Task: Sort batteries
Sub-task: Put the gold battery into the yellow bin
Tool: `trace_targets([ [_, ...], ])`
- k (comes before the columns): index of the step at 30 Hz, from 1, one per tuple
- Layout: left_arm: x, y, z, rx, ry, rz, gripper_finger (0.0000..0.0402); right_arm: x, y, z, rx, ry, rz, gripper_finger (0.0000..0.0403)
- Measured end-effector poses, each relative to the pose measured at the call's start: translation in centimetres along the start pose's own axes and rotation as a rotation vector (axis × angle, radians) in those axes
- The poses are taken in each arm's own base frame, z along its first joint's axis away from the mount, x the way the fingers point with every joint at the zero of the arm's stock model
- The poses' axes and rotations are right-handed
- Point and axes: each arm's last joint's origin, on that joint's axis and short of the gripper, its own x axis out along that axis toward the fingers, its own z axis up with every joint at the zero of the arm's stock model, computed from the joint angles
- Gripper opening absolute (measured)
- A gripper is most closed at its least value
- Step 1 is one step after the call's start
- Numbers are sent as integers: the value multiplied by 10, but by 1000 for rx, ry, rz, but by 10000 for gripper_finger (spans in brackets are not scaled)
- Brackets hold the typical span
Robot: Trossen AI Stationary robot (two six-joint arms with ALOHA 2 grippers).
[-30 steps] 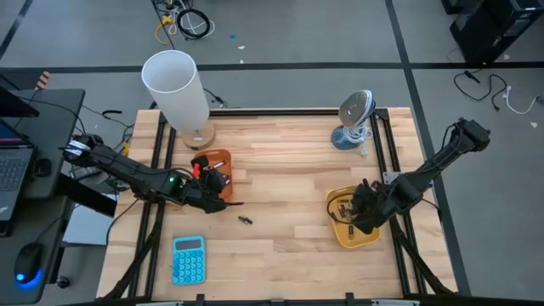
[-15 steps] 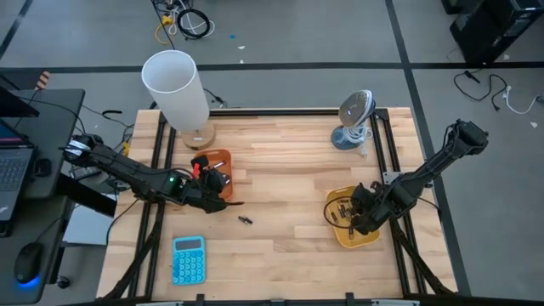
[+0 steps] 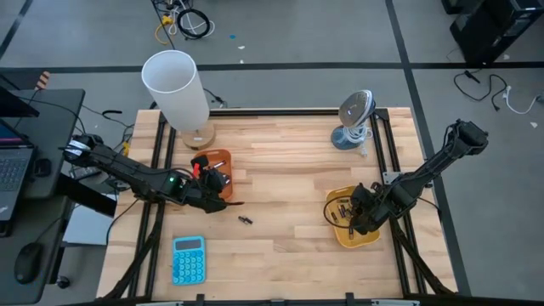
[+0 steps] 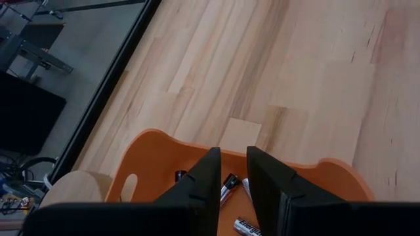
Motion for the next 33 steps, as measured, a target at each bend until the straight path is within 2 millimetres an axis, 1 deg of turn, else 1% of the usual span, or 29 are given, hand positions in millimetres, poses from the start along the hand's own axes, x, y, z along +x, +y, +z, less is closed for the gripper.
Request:
trace_targets([
  [8, 0, 0, 0, 0, 0, 0, 76, 0, 3, 1, 10, -18, 26, 101],
  [17, 0, 0, 0, -1, -1, 0, 76, -2, 18, 11, 20, -168, 163, 101],
  [20, 0, 0, 0, -1, -1, 0, 76, -4, 25, 19, -13, -273, 218, 101],
  [26, 0, 0, 0, -4, -4, -2, 76, -16, 42, 46, -141, -588, 306, 101],
  [29, 0, 0, 1, -5, -4, -2, 76, -22, 46, 61, -209, -717, 323, 101],
  [33, 0, 0, 1, -7, -5, -2, 76, -30, 47, 78, -294, -853, 306, 100],
])
